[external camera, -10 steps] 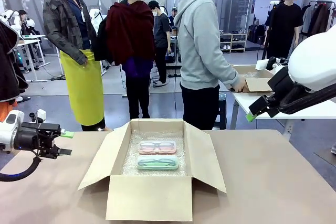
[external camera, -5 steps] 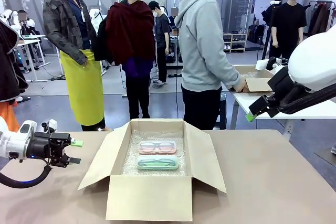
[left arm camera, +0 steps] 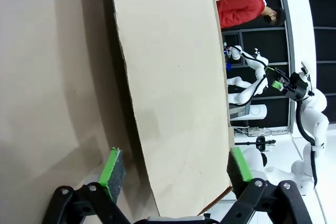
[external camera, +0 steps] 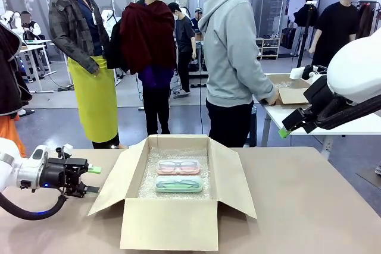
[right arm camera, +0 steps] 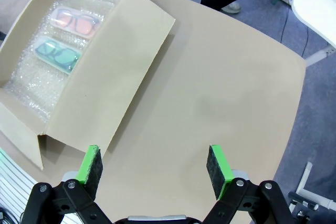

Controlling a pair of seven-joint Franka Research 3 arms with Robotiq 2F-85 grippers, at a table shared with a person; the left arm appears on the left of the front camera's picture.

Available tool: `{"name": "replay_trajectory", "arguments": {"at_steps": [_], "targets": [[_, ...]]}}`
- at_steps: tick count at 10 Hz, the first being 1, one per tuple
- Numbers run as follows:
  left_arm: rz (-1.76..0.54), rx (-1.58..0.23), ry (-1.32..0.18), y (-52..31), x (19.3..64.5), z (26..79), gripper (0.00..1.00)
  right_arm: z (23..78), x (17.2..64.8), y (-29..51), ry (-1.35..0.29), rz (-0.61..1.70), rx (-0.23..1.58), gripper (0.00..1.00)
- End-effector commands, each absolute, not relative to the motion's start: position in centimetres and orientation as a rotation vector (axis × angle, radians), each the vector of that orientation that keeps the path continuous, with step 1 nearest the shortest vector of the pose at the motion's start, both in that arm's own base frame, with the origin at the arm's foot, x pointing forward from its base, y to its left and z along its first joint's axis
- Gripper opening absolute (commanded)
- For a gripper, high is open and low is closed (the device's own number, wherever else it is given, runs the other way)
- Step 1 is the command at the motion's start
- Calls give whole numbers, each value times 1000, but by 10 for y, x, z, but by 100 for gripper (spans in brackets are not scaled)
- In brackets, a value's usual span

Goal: Pack the glasses set securely to prepare it for shipping.
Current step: Position the Package Box on the left side of the table.

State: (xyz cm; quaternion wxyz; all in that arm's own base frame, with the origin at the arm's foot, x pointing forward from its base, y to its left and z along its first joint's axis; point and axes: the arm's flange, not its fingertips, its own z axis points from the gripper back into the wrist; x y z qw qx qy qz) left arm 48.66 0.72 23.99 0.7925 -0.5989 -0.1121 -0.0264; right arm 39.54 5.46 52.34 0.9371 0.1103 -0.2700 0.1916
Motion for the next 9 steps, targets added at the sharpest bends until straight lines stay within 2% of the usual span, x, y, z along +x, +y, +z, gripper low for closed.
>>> {"name": "replay_trajectory", "arguments": {"at_steps": [1,4,5,6,7,8,9], "targets": [[-56,-1298,-267,-2,492,237,100,525,394,54,-546,401,226,100],[-47,-1352,-230,-8,492,235,100,525,394,54,-546,401,226,100],[-39,-1372,-226,-5,492,235,93,525,394,54,-546,401,226,100],[-41,-1387,-223,-3,492,237,45,525,394,54,-546,401,226,100],[-50,-1400,-227,0,491,239,33,525,394,54,-546,401,226,100],[-54,-1409,-240,5,490,242,0,525,394,54,-546,401,226,100],[-54,-1407,-255,11,488,245,0,525,394,54,-546,401,226,100]]}}
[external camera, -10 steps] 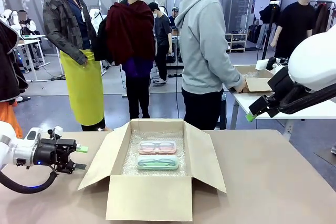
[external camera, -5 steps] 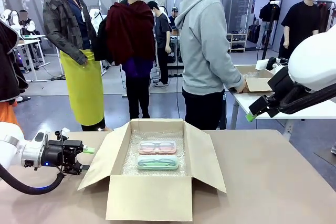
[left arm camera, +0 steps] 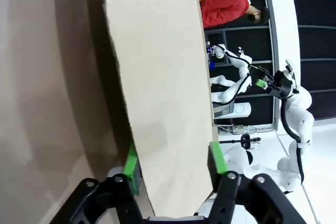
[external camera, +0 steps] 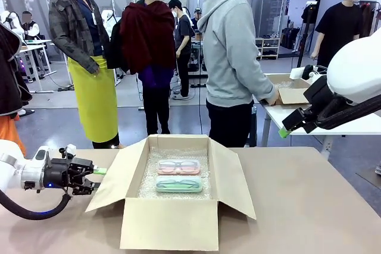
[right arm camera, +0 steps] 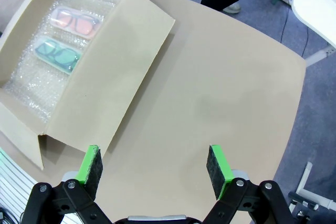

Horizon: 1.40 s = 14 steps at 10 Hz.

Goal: Pack the glasses set securely to prepare it for shipping.
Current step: Position the Package Box on the left side of the table.

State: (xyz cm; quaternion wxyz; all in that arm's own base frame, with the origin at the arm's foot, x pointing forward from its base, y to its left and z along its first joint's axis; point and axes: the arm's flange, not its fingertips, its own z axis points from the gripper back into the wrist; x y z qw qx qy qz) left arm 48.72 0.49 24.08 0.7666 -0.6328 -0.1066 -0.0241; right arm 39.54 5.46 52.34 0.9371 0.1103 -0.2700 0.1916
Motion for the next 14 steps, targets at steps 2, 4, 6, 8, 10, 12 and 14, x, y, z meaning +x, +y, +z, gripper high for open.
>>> {"name": "replay_trajectory", "arguments": {"at_steps": [2,4,6,8,10,12,14], "targets": [[-55,-1439,-270,27,481,250,14,525,394,54,-546,401,226,100],[-67,-1461,-247,29,476,251,0,525,394,54,-546,401,226,100],[-86,-1486,-231,25,473,253,0,525,394,54,-546,401,226,100],[-88,-1433,-242,21,473,251,0,525,394,54,-546,401,226,100],[-92,-1379,-206,21,474,249,0,525,394,54,-546,401,226,100],[-56,-1456,-233,24,480,250,0,525,394,54,-546,401,226,100],[-56,-1456,-233,24,480,250,0,525,394,54,-546,401,226,100]]}}
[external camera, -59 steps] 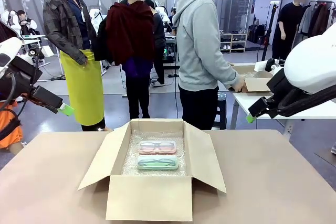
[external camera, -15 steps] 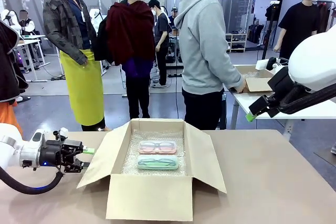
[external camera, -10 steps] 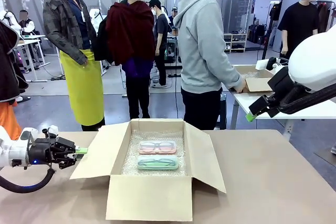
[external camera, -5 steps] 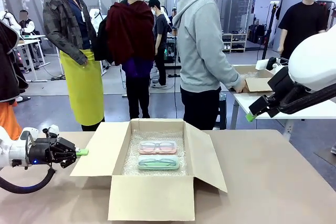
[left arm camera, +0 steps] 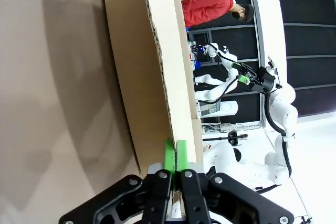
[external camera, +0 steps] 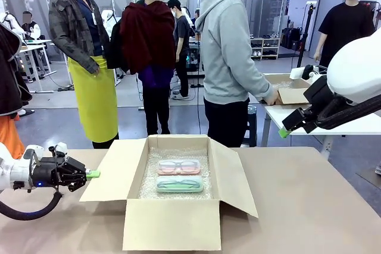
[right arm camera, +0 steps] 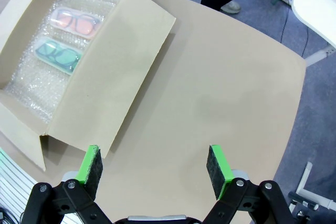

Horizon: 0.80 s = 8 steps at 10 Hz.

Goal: Pack the glasses set securely to prepare it for shipping.
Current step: Position the Package Box on the left side of the table.

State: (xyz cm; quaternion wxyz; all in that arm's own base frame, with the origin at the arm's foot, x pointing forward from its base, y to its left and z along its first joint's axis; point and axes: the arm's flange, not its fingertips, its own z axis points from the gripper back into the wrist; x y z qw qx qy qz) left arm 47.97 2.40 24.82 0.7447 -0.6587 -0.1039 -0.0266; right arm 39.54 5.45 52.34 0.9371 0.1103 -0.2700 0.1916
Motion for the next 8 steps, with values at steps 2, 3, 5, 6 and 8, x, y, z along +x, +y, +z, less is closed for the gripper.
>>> {"name": "replay_trajectory", "arguments": {"at_steps": [2,3,5,6,8], "targets": [[-58,-1442,-227,24,480,248,1,525,394,54,-546,401,226,100],[-39,-1465,-246,39,487,255,1,525,394,54,-546,401,226,100],[-32,-1499,-223,65,487,258,1,525,394,54,-546,401,226,100],[-28,-1506,-222,85,487,257,1,525,394,54,-546,401,226,100],[-30,-1504,-208,131,486,252,1,525,394,54,-546,401,226,100]]}}
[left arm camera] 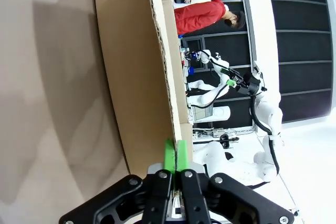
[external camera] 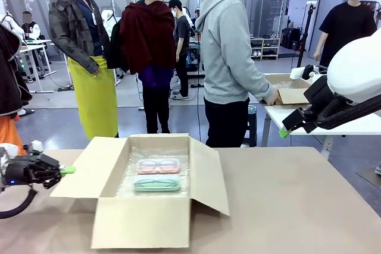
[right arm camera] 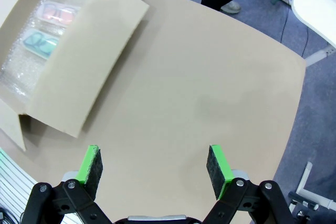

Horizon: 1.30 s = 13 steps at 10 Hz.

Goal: Pack the glasses set securely to prepare it for shipping.
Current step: Position the Package Box on the left side of the table.

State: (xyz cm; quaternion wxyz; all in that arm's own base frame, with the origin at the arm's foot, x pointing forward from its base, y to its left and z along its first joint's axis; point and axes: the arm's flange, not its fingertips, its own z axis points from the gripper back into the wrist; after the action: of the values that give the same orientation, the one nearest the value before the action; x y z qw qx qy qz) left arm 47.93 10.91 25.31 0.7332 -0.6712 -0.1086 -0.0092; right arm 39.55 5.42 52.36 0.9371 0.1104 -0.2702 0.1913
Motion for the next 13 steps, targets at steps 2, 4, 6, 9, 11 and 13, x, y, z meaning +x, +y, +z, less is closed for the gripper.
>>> {"name": "replay_trajectory", "arguments": {"at_steps": [2,4,6,9,11,13], "targets": [[-23,-1478,-194,186,481,245,1,525,394,54,-546,401,226,100],[-5,-1501,-195,231,474,249,1,525,394,54,-546,401,226,100],[-27,-1494,-213,278,461,267,1,525,394,54,-546,401,226,100],[-16,-1448,-215,335,441,276,1,525,394,54,-546,401,226,100],[-23,-1418,-219,349,439,273,1,525,394,54,-546,401,226,100],[1,-1404,-245,345,435,273,1,525,394,54,-546,401,226,100]]}}
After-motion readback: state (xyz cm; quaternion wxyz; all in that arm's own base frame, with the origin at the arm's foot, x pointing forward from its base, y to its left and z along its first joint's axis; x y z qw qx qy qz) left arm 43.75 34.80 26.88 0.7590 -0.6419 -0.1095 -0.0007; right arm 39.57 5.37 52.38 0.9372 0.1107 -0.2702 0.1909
